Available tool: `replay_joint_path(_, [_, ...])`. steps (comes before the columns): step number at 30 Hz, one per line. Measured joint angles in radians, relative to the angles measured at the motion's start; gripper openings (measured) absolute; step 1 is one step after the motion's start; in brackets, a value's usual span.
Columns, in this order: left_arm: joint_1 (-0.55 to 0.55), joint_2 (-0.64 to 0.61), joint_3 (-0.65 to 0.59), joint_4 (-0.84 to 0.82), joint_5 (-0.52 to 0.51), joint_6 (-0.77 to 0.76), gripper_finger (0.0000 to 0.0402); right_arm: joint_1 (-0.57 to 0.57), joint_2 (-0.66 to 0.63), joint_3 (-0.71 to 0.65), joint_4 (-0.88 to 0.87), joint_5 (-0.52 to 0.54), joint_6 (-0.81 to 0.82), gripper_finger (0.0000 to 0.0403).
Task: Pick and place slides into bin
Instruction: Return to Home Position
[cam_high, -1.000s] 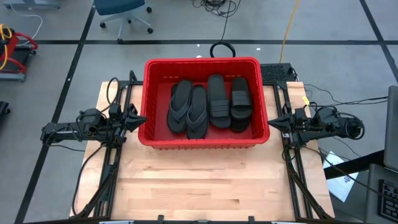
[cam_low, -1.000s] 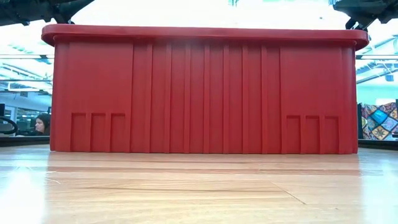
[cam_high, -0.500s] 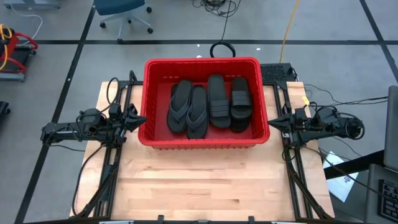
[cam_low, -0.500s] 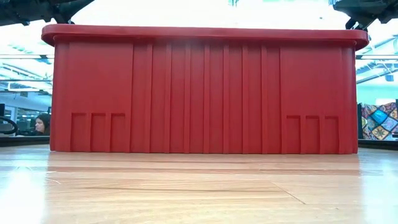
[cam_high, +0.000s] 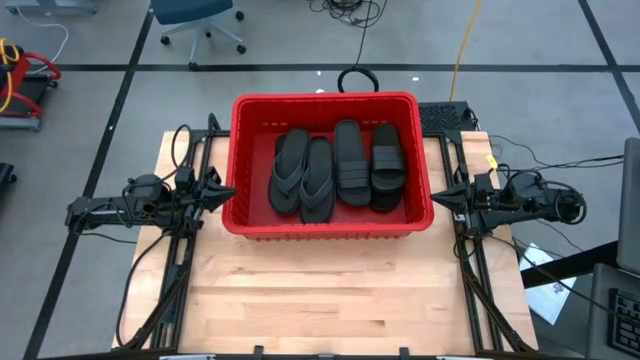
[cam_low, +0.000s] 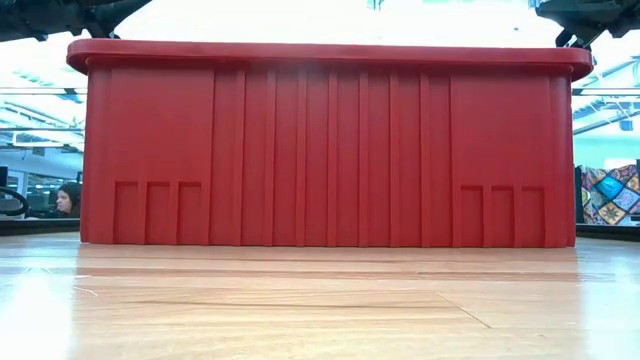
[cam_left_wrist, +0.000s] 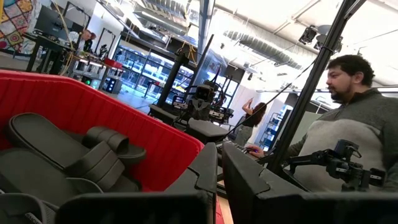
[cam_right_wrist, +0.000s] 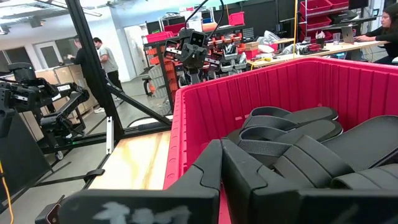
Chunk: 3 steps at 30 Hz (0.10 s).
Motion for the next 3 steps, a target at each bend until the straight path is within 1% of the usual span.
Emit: replay_joint_path(3, [0.0, 0.0, 0.0, 0.0, 0.0, 0.0, 0.0021, 0.0, 0.0, 0.0, 0.0, 0.0, 0.0, 0.0])
